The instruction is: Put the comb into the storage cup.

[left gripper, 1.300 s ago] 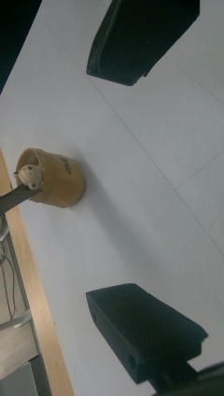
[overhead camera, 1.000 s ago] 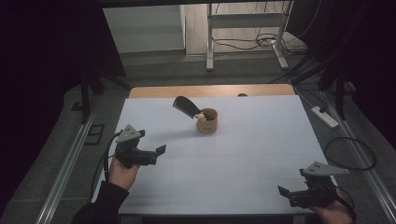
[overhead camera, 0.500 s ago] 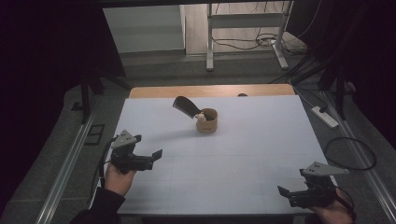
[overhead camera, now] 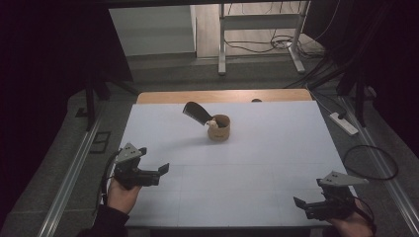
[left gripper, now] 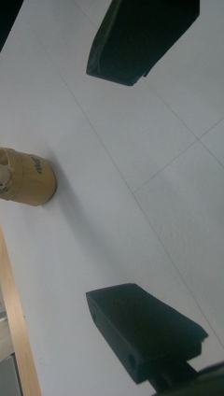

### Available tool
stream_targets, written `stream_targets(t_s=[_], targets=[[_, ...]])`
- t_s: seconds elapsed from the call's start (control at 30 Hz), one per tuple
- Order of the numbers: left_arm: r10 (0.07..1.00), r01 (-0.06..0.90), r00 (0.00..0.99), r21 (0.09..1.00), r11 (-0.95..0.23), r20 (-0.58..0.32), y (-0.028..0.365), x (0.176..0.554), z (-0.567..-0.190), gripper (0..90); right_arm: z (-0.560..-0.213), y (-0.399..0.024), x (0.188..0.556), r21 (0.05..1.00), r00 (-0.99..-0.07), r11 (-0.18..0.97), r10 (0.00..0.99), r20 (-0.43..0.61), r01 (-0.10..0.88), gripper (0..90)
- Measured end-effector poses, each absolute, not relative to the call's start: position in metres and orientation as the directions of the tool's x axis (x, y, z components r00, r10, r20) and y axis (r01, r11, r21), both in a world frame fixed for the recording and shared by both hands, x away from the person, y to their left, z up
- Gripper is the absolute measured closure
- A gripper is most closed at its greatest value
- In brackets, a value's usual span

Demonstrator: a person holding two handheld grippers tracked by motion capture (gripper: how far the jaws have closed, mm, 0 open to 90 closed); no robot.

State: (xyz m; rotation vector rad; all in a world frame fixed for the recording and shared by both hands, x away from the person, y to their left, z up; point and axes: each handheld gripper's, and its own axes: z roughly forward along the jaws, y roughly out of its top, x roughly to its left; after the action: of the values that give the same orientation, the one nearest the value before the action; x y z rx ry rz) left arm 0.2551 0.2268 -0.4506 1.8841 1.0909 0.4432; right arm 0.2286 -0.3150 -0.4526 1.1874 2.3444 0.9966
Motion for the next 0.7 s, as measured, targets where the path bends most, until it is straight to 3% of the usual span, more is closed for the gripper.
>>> stream_targets(t_s=[0.7], targets=[[0.852, 0.531, 0.505, 0.828, -0.179, -0.139, 0.243, 0.232, -0.454, 0.0, -0.453, -0.314, 0.228, 0.711, -0.603, 0.417, 0.798, 0.012, 0.566, 0.0]])
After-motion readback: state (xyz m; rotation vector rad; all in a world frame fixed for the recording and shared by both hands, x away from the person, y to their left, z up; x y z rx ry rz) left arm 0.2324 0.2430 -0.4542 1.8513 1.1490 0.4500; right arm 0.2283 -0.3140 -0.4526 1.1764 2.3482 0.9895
